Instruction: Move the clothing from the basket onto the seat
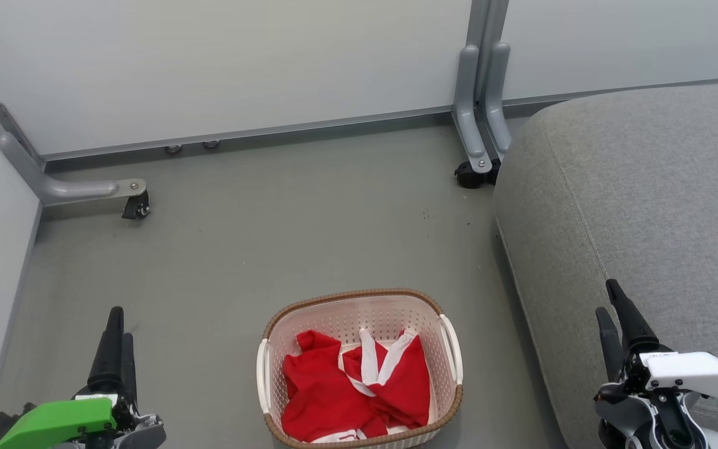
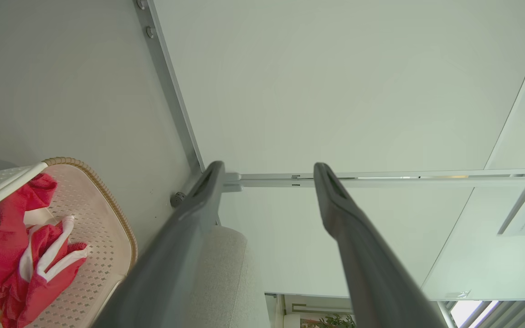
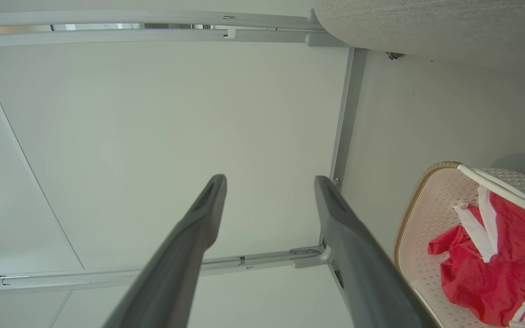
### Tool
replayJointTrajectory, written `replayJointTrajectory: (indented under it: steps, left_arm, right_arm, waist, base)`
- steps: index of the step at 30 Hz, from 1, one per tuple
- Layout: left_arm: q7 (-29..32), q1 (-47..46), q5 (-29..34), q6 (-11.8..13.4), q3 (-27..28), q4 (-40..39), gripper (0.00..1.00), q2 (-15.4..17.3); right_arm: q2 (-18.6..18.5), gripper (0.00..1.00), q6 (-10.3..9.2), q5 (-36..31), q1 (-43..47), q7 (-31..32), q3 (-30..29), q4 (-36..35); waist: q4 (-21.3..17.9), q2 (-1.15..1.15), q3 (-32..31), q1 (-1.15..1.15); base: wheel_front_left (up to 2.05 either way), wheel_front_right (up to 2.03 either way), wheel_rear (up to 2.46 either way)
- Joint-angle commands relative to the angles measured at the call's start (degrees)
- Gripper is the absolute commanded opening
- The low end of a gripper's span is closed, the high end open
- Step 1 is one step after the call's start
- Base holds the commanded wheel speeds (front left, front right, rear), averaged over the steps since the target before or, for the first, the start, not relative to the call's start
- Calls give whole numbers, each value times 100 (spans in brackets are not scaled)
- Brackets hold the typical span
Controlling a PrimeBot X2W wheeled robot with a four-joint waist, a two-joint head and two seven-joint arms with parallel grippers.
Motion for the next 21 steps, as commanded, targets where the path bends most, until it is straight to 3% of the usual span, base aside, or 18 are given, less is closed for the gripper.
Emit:
replayJointTrajectory:
  steps: [1,9,21]
  left_arm:
    - [-77,-33,144,-2,67,-119,100,29]
    - [-276,3,537,-3,272,-154,100,35]
    - [-545,22,1626,-5,617,-571,100,44]
  right_arm:
    - [-35,100,2,-150,-39,-73,15,-117]
    - [-42,100,2,-1042,-50,-273,-38,-243]
    - [-54,100,2,-3146,-99,-542,-42,-622]
  waist:
    - [-3,0,-8,0]
    - [-17,0,-36,0]
    - [-17,0,-69,0]
  base:
    - [0,0,0]
    - [0,0,0]
    - [0,0,0]
